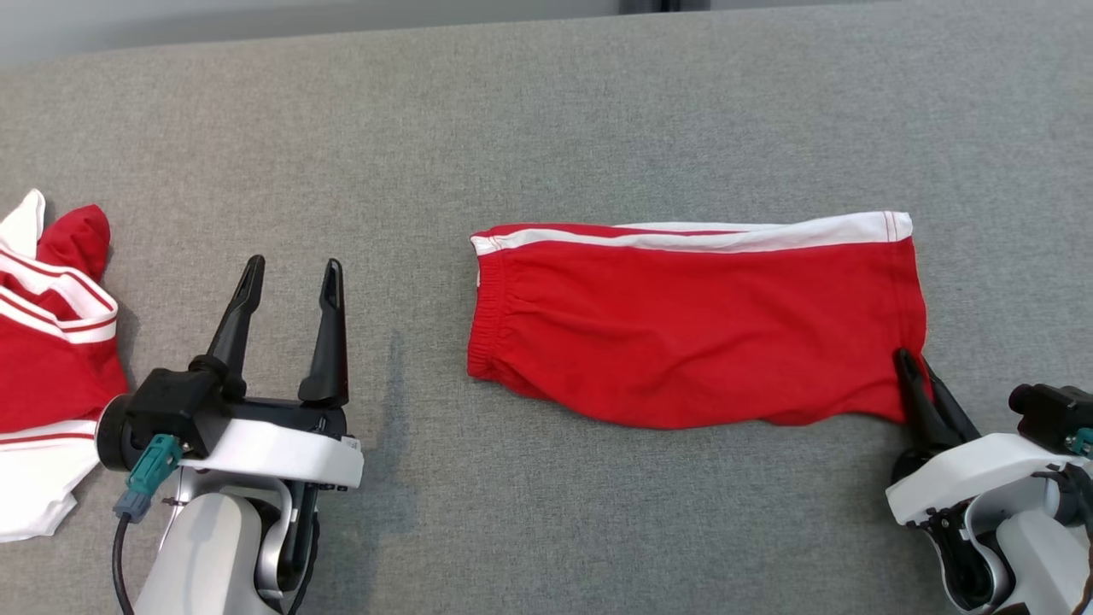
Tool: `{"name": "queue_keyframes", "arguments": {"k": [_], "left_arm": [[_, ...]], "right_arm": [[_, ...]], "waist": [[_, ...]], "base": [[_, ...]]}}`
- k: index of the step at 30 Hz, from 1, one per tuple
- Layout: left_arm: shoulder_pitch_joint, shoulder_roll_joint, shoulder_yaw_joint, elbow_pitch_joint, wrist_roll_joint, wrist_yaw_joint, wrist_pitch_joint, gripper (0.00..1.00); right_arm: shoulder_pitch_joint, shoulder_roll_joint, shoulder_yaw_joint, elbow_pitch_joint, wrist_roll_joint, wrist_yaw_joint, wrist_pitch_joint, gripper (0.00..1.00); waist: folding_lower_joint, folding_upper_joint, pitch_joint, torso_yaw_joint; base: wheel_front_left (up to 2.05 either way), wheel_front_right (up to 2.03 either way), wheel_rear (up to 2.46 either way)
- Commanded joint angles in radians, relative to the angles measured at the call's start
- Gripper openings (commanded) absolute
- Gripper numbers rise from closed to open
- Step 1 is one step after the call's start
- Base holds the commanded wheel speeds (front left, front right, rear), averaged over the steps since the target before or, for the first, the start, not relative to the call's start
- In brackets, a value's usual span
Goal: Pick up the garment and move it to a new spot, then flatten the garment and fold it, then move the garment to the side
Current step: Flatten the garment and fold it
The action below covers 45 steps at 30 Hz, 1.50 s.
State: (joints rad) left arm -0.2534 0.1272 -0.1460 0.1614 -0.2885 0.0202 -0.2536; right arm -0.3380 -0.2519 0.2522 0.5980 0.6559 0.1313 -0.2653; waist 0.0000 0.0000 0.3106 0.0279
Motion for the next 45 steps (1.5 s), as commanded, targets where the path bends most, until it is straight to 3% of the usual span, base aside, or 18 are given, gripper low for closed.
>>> {"name": "queue_keyframes", "arguments": {"k": [1, 7, 12, 22, 27, 36, 37, 38, 39, 45], "left_arm": [[0.006, 0.007, -0.001, -0.003, -0.004, 0.004, 0.004, 1.0], [0.012, 0.006, -0.01, -0.009, -0.009, 0.003, 0.01, 1.0], [0.022, 0.006, -0.019, -0.003, -0.015, -0.001, 0.012, 1.0], [0.035, -0.013, -0.048, 0.013, -0.03, -0.008, 0.012, 1.0], [0.018, -0.027, -0.068, 0.025, -0.038, -0.013, 0.007, 1.0], [0.002, -0.042, -0.083, 0.055, -0.046, -0.018, -0.003, 1.0], [0.001, -0.043, -0.082, 0.057, -0.046, -0.016, -0.005, 1.0], [0.001, -0.043, -0.081, 0.058, -0.046, -0.015, -0.004, 1.0], [0.001, -0.043, -0.079, 0.06, -0.044, -0.014, -0.005, 1.0], [0.002, -0.036, -0.077, 0.071, -0.032, -0.016, -0.008, 1.0]], "right_arm": [[-0.008, 0.0, -0.002, 0.015, -0.002, -0.001, -0.001, 0.0], [-0.068, 0.001, 0.011, 0.045, 0.0, -0.001, -0.001, 0.0], [-0.134, 0.036, 0.046, -0.023, -0.026, -0.001, -0.001, 0.0], [-0.225, 0.146, 0.262, -0.183, -0.094, -0.001, 0.083, 0.0], [-0.244, 0.187, 0.379, -0.151, -0.066, -0.001, 0.11, 0.0], [-0.267, 0.198, 0.526, -0.019, 0.004, -0.001, 0.096, 0.0], [-0.272, 0.198, 0.537, -0.013, 0.009, -0.001, 0.09, 0.13], [-0.276, 0.198, 0.547, -0.008, 0.016, -0.001, 0.083, 0.44], [-0.278, 0.198, 0.558, -0.004, 0.024, -0.001, 0.078, 1.0], [-0.277, 0.199, 0.593, -0.03, 0.044, -0.001, 0.03, 1.0]], "waist": [[0.0, 0.0, -0.01, -0.005], [0.0, 0.0, -0.016, -0.004], [0.0, 0.0, -0.044, 0.007], [0.0, 0.0, -0.089, 0.055], [0.0, 0.0, -0.074, 0.105], [0.0, 0.0, -0.05, 0.148], [0.0, 0.0, -0.049, 0.147], [0.0, 0.0, -0.048, 0.144], [0.0, 0.0, -0.048, 0.141], [0.0, 0.0, -0.068, 0.115]], "base": [[0.0, 0.0, 0.0], [0.0, 0.0, 0.0], [0.0, 0.0, 0.0], [0.0, 0.0, 0.0], [0.0, 0.0, 0.0], [0.0, 0.0, 0.0], [0.0, 0.0, 0.0], [0.0, 0.0, 0.0], [0.0, 0.0, 0.0], [0.0, 0.0, 0.0]]}}
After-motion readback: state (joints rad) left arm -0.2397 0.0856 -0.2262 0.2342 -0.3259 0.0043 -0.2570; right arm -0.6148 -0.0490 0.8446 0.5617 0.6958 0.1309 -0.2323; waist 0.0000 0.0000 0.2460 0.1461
